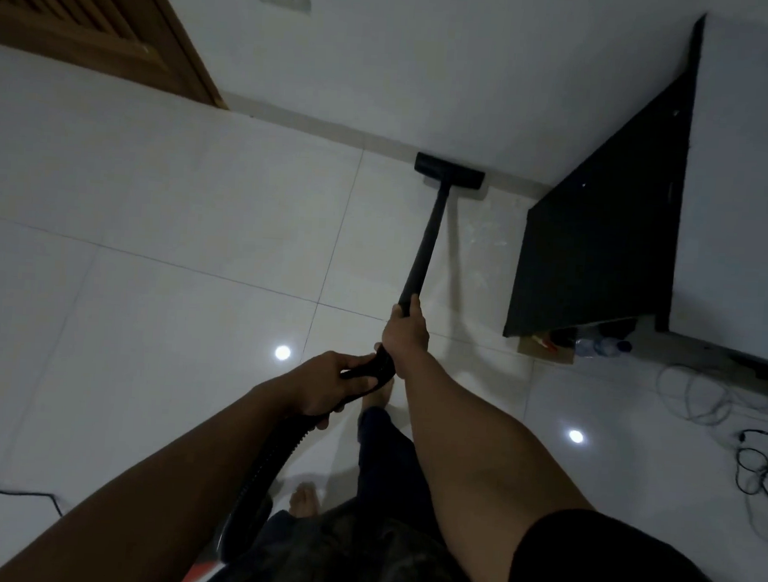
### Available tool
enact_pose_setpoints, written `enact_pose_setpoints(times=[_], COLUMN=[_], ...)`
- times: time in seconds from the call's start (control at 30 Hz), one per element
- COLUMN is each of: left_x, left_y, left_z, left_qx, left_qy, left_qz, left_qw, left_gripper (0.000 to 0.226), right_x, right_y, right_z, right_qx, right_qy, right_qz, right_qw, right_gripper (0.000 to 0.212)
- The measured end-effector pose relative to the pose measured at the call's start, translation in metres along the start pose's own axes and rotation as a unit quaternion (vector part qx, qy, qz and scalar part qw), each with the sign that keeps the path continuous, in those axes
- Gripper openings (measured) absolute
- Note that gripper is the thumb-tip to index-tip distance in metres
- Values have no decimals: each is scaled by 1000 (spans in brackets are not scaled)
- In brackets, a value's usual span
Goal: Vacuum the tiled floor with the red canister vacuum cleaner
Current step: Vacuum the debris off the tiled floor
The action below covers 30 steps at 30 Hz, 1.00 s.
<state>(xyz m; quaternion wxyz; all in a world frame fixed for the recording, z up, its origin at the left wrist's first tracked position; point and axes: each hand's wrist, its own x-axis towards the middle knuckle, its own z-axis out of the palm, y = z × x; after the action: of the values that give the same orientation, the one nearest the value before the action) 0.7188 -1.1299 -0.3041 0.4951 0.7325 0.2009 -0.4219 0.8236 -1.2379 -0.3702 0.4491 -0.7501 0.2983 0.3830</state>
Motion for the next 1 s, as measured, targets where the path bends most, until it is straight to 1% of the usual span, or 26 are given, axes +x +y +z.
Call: enact_pose_setpoints(times=[0.17,0.27,0.33,0.43,0.53,0.67,0.77,0.87,1.0], left_x=[-66,-108,-133,-167,-199,-233,-262,-292,-331], left_y=[-61,-106,-136,-171,-197,-232,-253,-279,-315], left_z=[38,69,91,127,166,220,264,322,384], left_qx=[24,35,45,64,72,85,125,122,154], left_qy=[0,-8,-12,-13,-24,-33,-40,-49,-55], left_qz=[30,36,44,52,54,38,57,64,59], left_qw=[999,999,998,997,996,995,990,989,985], left_gripper=[54,54,55,66,74,59,52,44,49], right_x=[-67,-110,-137,-175,-207,-244,-268,-292,-330], right_y=[72,130,168,218,270,339,397,466,543], right_z=[16,28,36,39,34,23,16,6,-5], right_qx=[28,-33,-33,4,-12,-16,-20,-36,-19], right_qy=[8,22,30,30,26,22,22,23,23], right_qz=[-23,-50,-58,-39,-27,-21,-9,-21,-9], right_qw=[999,998,997,999,999,999,1000,999,1000], right_gripper=[55,58,58,58,58,58,58,59,59])
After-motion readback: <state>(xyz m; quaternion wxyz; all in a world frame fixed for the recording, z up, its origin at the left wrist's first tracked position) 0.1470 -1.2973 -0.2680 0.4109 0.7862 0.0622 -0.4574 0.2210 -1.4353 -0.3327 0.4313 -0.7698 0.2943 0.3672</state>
